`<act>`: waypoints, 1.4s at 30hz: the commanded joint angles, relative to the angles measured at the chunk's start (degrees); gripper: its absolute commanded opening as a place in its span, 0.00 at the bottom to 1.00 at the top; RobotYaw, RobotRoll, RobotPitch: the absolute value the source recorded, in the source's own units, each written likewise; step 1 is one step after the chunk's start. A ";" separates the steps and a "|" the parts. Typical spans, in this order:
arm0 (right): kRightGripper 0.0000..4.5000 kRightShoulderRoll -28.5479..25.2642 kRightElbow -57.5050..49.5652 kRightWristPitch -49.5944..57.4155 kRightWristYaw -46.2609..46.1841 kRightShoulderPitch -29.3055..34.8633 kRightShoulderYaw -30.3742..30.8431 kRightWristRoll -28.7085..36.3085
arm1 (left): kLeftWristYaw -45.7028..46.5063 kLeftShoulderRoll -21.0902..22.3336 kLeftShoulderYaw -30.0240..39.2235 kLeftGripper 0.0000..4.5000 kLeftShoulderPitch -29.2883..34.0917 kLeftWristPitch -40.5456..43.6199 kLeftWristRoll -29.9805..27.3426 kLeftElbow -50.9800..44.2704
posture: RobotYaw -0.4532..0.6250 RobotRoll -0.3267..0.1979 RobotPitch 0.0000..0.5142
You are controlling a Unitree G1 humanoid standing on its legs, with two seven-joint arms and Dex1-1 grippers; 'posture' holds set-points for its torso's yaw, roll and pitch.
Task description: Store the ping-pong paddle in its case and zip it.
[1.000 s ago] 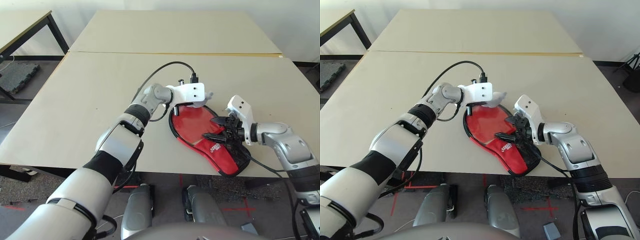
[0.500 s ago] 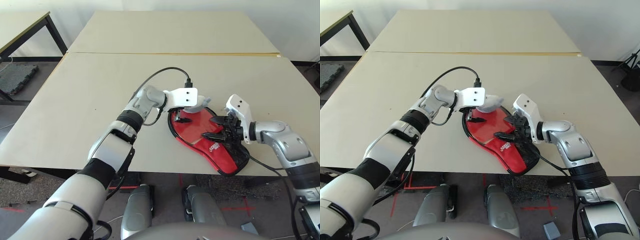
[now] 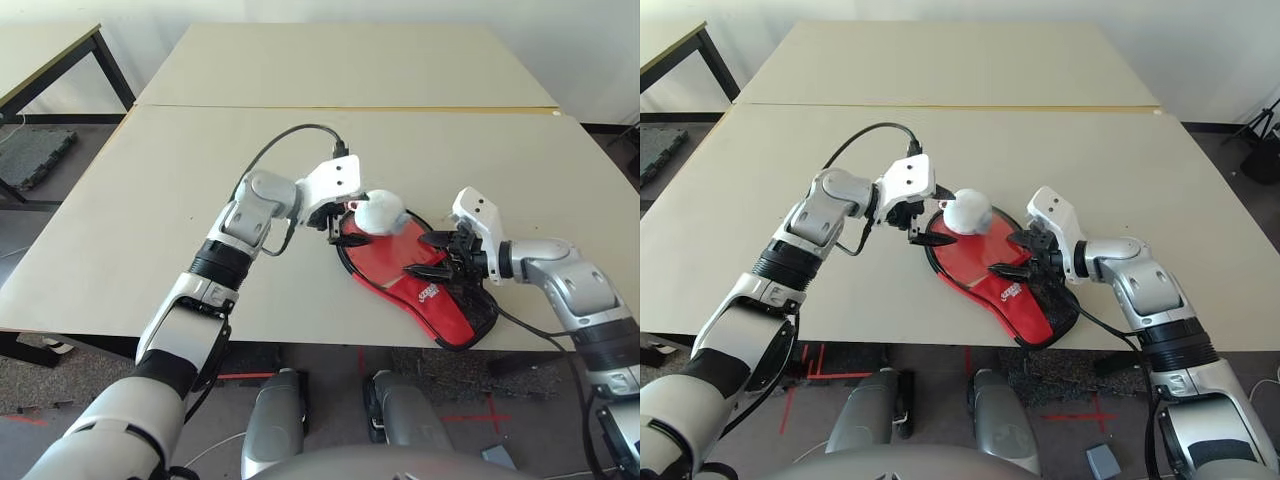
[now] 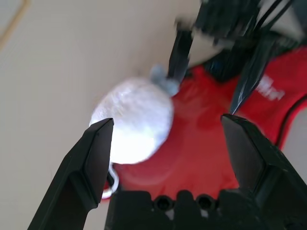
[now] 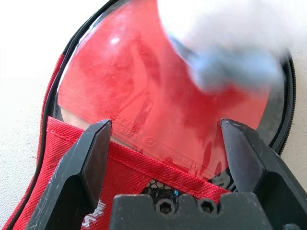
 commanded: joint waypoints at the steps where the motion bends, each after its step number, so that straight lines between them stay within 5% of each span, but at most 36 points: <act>1: 1.00 0.33 3.15 1.13 0.15 1.27 2.80 -1.74 | 0.53 2.65 0.04 0.99 2.27 3.00 -1.55 -3.48 | 0.44 0.62 0.15; 6: 1.00 0.36 3.48 0.88 0.01 1.08 2.85 -1.65 | -0.02 5.01 -2.79 0.99 5.81 3.61 -1.82 -4.68 | 0.44 0.62 0.14; 21: 1.00 -0.69 2.10 1.15 0.31 1.41 1.92 -1.30 | 6.96 -0.01 -9.04 0.99 7.27 -2.05 2.25 9.73 | 0.43 0.62 0.16; 26: 1.00 -4.71 -4.02 7.07 4.65 0.66 -2.39 5.09 | 7.69 -0.20 -10.56 0.99 7.11 -4.75 4.01 13.15 | 0.43 0.62 0.16; 34: 1.00 -9.45 -5.22 12.32 5.74 -8.66 -9.51 11.16 | 7.21 -0.73 -10.77 0.99 7.56 -5.71 4.09 14.53 | 0.42 0.62 0.16; 42: 1.00 -3.18 1.78 3.66 0.15 -17.99 -4.37 3.47 | 7.18 -1.94 -10.48 0.99 6.82 -4.80 3.82 14.31 | 0.43 0.62 0.16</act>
